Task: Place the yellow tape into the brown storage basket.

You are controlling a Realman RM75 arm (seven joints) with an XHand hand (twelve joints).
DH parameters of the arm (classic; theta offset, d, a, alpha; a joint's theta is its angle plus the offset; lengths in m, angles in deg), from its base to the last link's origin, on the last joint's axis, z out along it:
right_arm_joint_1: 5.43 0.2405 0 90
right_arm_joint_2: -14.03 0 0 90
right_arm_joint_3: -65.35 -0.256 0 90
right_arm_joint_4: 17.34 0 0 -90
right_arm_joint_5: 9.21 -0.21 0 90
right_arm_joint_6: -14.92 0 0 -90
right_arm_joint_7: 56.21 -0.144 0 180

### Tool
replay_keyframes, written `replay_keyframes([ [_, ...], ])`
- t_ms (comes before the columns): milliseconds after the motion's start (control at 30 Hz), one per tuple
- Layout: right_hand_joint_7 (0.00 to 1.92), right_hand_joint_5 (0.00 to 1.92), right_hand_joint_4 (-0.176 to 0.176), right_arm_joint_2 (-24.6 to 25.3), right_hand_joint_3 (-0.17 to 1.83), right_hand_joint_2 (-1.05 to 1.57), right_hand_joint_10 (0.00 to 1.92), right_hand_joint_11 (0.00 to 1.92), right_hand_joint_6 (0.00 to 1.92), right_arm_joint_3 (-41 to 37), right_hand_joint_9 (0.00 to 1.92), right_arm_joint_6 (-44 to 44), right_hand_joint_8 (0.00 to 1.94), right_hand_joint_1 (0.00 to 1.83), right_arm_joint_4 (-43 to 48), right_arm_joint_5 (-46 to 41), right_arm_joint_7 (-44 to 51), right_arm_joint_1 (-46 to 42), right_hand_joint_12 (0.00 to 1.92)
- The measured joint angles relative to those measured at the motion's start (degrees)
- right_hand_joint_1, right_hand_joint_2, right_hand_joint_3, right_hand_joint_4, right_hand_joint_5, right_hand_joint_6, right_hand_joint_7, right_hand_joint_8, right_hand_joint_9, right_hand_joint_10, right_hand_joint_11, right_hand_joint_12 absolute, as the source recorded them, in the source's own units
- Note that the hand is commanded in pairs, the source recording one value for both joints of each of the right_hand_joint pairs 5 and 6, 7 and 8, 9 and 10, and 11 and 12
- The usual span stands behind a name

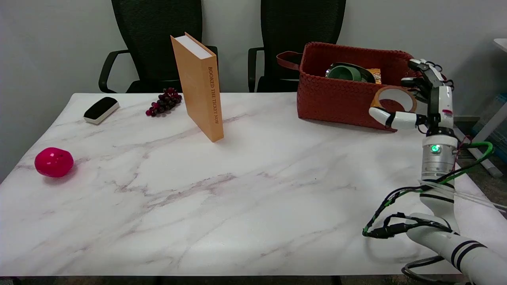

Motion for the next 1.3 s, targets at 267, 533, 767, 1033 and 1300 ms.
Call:
replay_keyframes([
  [267,0.28,0.46,0.0,-0.5,0.71,0.2,0.69,1.57,0.46,-1.0,0.69,-3.9,0.28,1.4,3.3,3.3,1.8,2.3,1.57],
  [533,0.27,0.46,0.0,-1.2,0.72,0.19,0.69,1.58,0.46,-1.0,0.69,-10.2,0.27,1.4,5.0,5.8,3.2,7.1,1.58],
  [767,0.27,0.47,0.0,-1.5,0.68,0.21,0.7,1.68,0.47,0.2,0.7,-16.3,0.27,1.39,4.2,7.0,4.9,13.2,1.68],
  [1033,0.27,0.47,0.0,-1.3,0.69,0.21,0.7,1.69,0.47,2.3,0.7,-22.6,0.27,1.39,-0.5,7.7,6.2,21.9,1.69],
  [1300,0.26,0.48,0.0,0.0,0.7,0.21,0.7,1.72,0.48,4.3,0.7,-27.8,0.26,1.38,-9.1,8.1,8.1,32.0,1.72],
])
